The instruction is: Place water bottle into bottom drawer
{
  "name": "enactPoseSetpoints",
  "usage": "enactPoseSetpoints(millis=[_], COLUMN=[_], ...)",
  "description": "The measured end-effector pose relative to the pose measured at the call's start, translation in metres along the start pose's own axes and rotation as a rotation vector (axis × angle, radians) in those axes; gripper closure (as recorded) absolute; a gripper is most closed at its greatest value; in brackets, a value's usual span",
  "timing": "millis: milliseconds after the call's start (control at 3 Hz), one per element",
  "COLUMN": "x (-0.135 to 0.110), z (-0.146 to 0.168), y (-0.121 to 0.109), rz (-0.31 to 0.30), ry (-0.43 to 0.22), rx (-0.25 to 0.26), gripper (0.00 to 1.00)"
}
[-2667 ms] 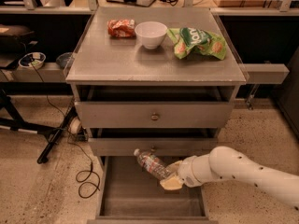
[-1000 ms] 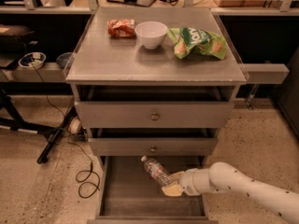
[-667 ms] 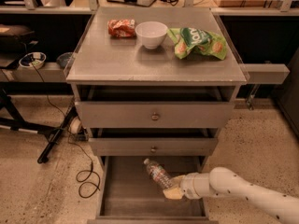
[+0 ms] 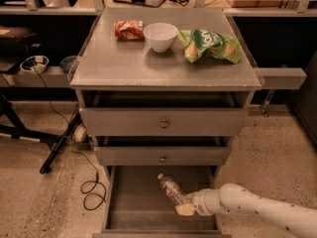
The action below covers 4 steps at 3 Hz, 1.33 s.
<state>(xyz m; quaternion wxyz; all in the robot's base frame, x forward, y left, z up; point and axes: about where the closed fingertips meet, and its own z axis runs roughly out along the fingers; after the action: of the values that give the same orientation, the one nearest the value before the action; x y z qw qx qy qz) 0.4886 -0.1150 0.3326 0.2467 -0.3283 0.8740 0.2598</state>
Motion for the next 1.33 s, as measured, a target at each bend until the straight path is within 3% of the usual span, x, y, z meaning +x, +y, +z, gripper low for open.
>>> enactPoseSetpoints(millis=[333,667,1000,1333], x=[0.024,0.023,0.034,0.057], z=[0.016,0.017,0.025,0.045], y=[-0.019,-0.016,-0.025,-0.047], rz=[0.066,0.063,0.109,0.193], ry=[0.037,0.028,0.013,0.006], rx=[0.011,0.003,0.025,0.038], gripper=[1.00,1.00,1.00,1.00])
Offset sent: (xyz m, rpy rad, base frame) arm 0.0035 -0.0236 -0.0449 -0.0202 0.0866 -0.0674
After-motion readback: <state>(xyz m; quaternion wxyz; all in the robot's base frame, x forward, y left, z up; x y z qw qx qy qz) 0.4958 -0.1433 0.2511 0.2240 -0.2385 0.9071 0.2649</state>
